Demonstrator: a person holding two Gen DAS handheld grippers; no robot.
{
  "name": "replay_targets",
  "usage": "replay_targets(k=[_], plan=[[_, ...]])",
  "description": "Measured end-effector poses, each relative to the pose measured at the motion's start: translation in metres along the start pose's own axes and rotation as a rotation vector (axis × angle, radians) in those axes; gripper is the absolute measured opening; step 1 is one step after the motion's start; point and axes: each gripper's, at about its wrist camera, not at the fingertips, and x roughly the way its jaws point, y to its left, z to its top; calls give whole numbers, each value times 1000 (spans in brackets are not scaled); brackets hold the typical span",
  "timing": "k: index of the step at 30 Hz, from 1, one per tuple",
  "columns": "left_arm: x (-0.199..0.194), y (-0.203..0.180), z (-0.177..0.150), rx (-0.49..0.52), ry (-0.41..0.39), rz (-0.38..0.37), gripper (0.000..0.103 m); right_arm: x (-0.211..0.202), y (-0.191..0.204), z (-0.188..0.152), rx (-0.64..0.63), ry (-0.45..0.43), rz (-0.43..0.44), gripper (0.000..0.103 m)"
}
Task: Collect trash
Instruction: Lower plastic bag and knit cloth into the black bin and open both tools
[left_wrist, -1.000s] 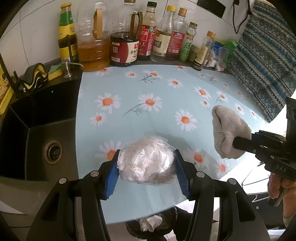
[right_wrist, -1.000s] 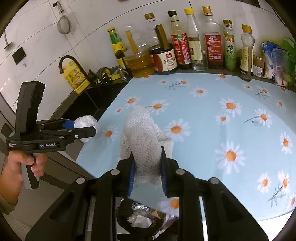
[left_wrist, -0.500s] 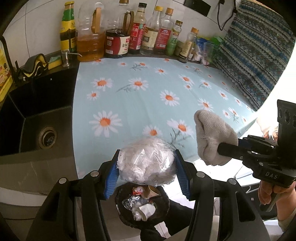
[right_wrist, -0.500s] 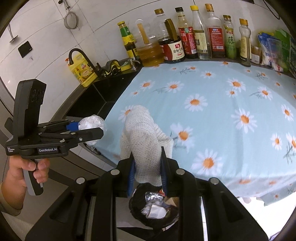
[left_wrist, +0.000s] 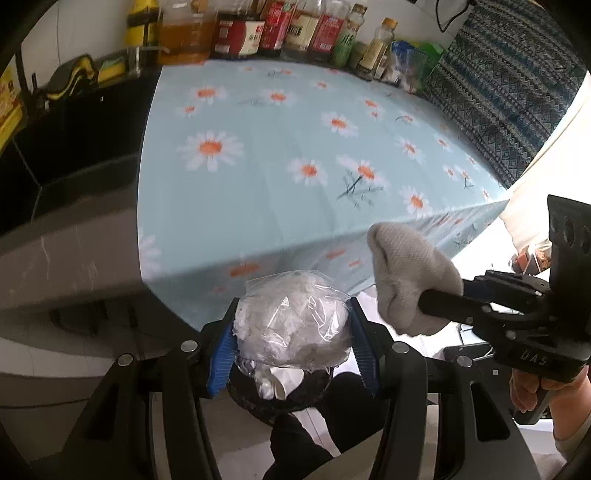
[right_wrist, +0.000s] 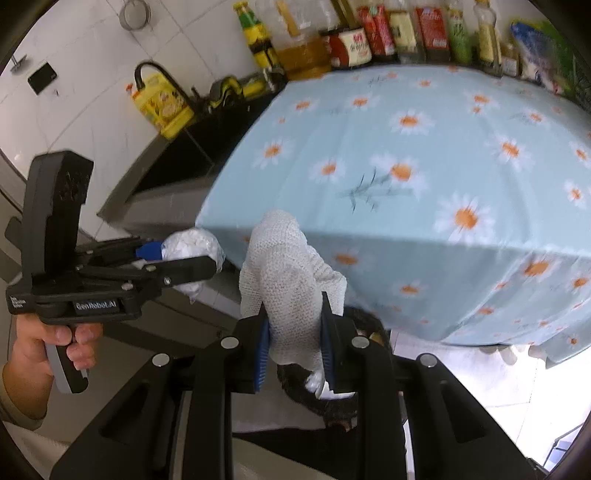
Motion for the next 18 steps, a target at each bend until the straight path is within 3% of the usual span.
replay_targets(k=[9,18], plan=[[37,14,-27,-57,90,-6,53,41,-10,-32,26,135,-6,25],[90,20,-58,-92,231,2,53,86,-34,-65,114,257,-4,25]])
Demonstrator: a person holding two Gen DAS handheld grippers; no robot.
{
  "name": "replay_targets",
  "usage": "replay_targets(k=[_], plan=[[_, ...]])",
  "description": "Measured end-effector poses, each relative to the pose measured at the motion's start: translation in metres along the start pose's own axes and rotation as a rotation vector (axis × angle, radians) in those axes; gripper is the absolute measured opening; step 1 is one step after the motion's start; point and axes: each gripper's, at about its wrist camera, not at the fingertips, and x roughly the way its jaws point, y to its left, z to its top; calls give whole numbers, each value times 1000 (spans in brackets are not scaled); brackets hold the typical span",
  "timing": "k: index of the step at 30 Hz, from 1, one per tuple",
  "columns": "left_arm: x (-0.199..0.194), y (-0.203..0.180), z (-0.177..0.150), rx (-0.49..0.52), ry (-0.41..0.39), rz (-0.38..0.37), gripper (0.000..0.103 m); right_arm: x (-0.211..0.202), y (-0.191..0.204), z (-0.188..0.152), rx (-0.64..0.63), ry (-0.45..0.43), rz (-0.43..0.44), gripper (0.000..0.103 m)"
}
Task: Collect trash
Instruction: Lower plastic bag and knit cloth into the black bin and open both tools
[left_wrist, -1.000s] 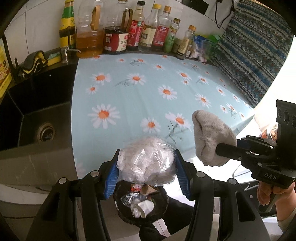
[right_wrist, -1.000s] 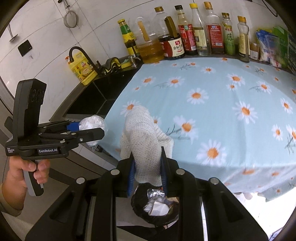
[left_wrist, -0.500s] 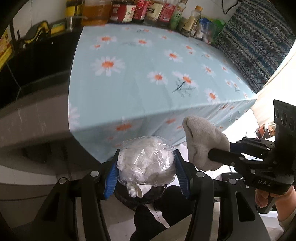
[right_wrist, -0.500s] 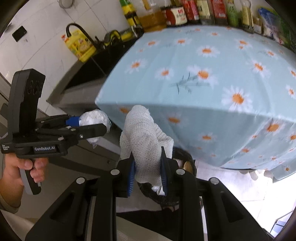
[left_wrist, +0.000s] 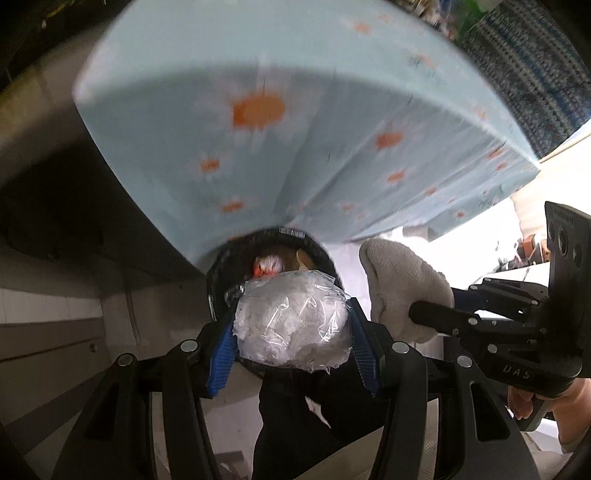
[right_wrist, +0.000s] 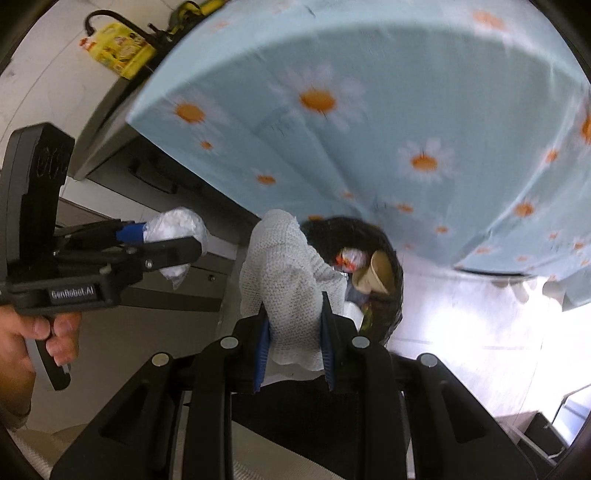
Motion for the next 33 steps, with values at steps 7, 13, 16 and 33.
replay_targets(k=[7,13,16,33], plan=[[50,13,-11,-43,92,25,53,44,-29,-9,82,89,4,25],[91,26,-18,-77,158,49,53,83,-51,-16,135,159,2,26],[109,32,-17,-88,182,59,53,99,-59,-18,156,184,-2,26],[136,38,-17,-137,245,69,82,113,-72,-12,275,174,11,51]])
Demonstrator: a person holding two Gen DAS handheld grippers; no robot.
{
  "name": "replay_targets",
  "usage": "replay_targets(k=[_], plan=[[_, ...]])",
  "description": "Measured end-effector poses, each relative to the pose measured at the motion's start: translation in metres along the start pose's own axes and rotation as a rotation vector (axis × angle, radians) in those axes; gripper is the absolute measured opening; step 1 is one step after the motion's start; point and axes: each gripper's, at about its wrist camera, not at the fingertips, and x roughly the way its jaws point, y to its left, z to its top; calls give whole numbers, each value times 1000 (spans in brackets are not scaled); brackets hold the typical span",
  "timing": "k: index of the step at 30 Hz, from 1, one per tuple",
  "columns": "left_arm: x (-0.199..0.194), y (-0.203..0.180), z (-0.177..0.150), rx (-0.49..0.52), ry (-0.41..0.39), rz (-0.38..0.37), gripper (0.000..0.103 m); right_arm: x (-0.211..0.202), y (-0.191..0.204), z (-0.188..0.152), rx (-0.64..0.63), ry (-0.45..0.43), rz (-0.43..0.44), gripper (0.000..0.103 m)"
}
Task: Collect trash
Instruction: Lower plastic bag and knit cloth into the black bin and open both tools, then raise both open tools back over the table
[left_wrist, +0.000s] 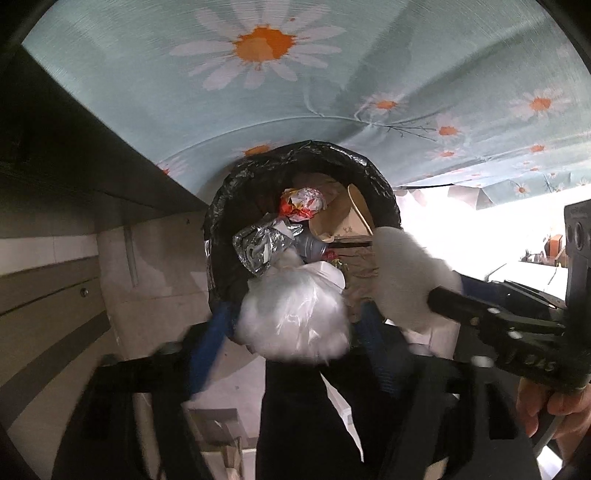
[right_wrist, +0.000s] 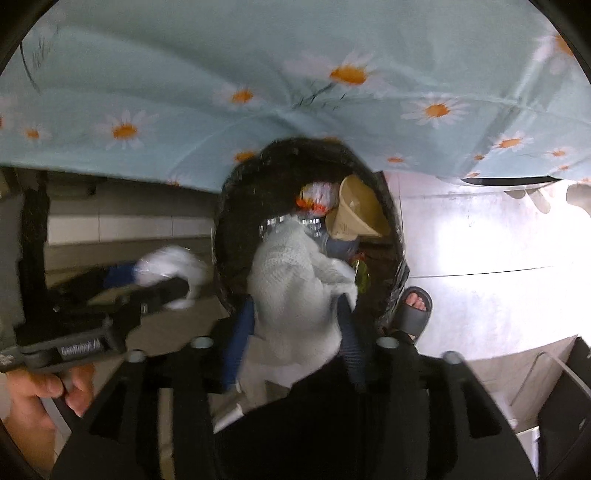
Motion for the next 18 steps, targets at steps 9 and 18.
replay_targets(k=[9,18], plan=[[-22,8,-3,-19,-39,15,82,-24,5,0,-4,-48,-15,51],[-66,2,-10,-7,-112,-9,82,-73,18,-8,-12,-151,-26,58]])
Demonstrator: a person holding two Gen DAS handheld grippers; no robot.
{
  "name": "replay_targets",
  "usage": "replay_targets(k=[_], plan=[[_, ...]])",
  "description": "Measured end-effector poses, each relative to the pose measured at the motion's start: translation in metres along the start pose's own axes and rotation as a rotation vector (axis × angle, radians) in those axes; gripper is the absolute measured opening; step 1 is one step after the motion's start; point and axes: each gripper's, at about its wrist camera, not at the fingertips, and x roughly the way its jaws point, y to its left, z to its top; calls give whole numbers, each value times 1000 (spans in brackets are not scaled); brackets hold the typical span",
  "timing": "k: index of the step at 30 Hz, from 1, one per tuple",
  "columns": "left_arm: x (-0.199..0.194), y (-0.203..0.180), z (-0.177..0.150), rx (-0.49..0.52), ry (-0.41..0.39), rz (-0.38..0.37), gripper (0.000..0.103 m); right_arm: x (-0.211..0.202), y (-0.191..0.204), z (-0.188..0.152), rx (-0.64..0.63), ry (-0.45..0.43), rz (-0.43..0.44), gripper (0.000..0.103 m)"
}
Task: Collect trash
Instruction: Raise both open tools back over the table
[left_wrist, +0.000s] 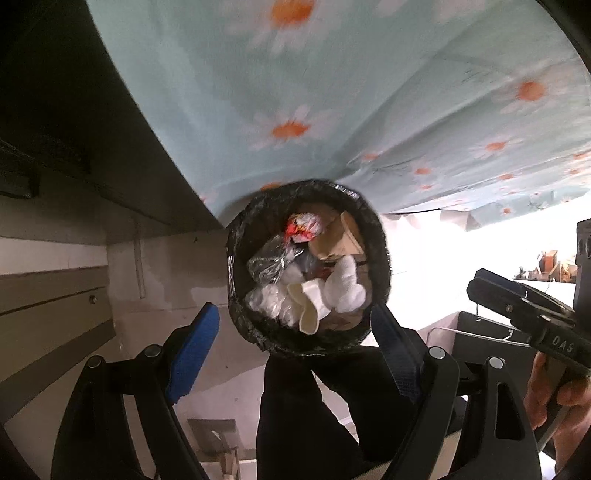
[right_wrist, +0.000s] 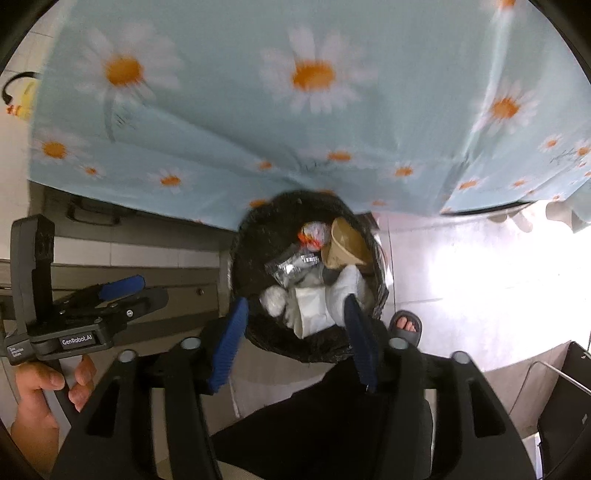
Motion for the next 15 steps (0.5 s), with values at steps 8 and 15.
replay_targets(k=[8,15], plan=[[-55,-23,6,52,-61,2,82,-62,6,8,-22,-99,49,70],[-104,-54,4,71,-121,17,82,-123,9,23,-72,-186,93,74]])
